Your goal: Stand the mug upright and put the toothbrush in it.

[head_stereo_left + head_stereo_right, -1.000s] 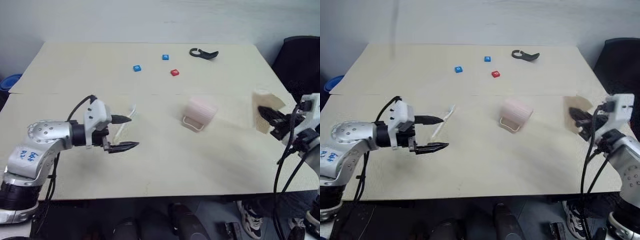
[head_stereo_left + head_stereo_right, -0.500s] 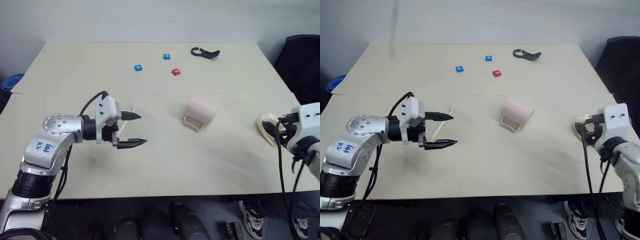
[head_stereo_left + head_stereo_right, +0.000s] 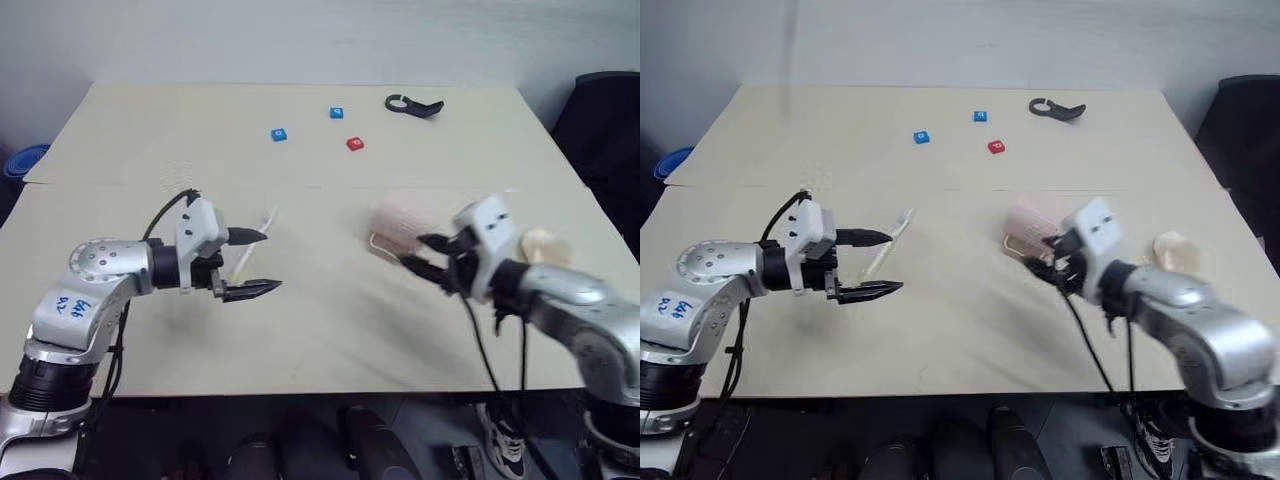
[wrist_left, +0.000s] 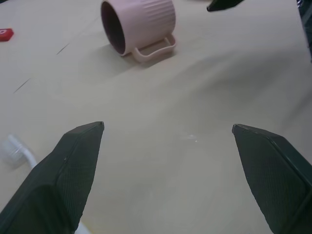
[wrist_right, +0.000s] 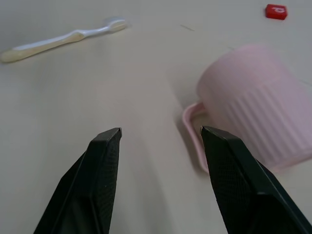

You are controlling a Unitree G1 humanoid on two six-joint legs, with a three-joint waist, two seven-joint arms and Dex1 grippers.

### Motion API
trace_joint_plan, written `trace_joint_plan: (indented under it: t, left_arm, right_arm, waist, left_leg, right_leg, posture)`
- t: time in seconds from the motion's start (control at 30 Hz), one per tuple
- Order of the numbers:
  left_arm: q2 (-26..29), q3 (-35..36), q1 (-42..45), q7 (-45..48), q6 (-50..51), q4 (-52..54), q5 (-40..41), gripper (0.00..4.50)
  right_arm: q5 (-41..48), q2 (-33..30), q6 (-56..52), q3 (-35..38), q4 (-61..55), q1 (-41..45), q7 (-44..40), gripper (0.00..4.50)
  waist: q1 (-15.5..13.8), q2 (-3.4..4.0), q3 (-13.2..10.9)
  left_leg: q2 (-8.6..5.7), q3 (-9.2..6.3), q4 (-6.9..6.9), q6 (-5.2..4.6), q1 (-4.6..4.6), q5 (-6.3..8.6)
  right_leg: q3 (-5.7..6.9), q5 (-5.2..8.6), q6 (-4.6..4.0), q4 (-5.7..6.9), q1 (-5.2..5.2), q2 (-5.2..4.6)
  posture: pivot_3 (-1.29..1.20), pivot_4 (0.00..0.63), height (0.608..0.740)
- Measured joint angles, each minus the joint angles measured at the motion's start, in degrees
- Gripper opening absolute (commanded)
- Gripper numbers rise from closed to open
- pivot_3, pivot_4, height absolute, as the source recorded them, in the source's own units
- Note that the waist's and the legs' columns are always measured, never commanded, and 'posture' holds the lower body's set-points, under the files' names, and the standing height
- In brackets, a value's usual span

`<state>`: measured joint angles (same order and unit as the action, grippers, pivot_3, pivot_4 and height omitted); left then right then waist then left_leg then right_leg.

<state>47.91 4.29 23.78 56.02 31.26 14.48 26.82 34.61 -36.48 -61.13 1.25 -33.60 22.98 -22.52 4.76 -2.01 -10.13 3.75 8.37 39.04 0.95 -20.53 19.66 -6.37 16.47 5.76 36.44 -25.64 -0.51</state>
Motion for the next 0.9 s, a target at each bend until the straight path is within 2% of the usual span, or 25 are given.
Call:
trace_joint_plan:
  t: [0.03,0.27,0.5,0.7,0.8,0.9]
  left_arm:
    - [0.24,0.52,0.02,-0.01,0.03,0.00,0.03,4.50]
    - [0.09,1.28,-0.35,-0.69,1.20,1.50,0.16,4.50]
    - [-0.11,1.31,-0.61,-1.69,1.97,2.93,0.25,4.50]
    - [-0.81,1.24,-0.61,-2.50,2.05,3.13,0.24,4.50]
    - [-1.07,1.20,-0.61,-2.79,2.05,3.23,0.24,4.50]
    - [-1.11,1.17,-0.61,-2.82,2.05,3.30,0.24,4.50]
  right_arm:
    - [-1.84,-0.01,0.12,-2.83,0.57,1.02,0.63,1.83]
    - [-16.27,-0.93,6.82,-19.53,11.98,10.06,0.22,1.83]
    - [-24.59,1.96,12.70,-25.23,24.91,15.05,-3.11,1.83]
    - [-28.40,5.25,17.54,-25.65,33.14,18.03,-5.89,1.83]
    - [-29.17,6.52,19.11,-25.36,35.73,18.94,-6.93,1.29]
    - [-30.26,7.77,21.22,-25.11,37.99,19.26,-7.89,0.32]
  waist:
    - [0.00,0.00,0.00]
    - [0.21,-0.03,0.02]
    - [0.21,-0.03,0.02]
    - [0.41,-0.07,0.04]
    - [0.56,-0.08,0.05]
    - [0.77,-0.09,0.06]
  left_leg:
    - [-0.02,0.03,0.02,-0.04,0.00,0.01]
    - [-0.01,0.21,0.02,-0.05,-0.02,0.01]
    - [0.05,0.34,0.01,0.04,-0.01,-0.03]
    - [0.05,0.38,0.03,0.08,0.06,-0.05]
    - [0.06,0.38,0.03,0.10,0.10,-0.06]
    - [0.06,0.37,0.03,0.11,0.11,-0.07]
  right_leg:
    - [0.00,0.00,0.00,-0.02,0.00,-0.03]
    - [0.02,0.00,0.00,-0.03,-0.03,0.03]
    - [0.09,0.01,-0.02,0.01,-0.03,0.07]
    - [0.08,0.01,-0.02,0.09,-0.01,0.07]
    - [0.08,0.01,-0.02,0.12,0.01,0.07]
    - [0.08,0.01,-0.02,0.14,0.02,0.07]
  posture:
    - [0.00,0.150,0.740]
    - [0.00,0.150,0.740]
    - [0.00,0.150,0.740]
    - [0.00,0.150,0.740]
    - [0.00,0.150,0.740]
    - [0.00,0.150,0.740]
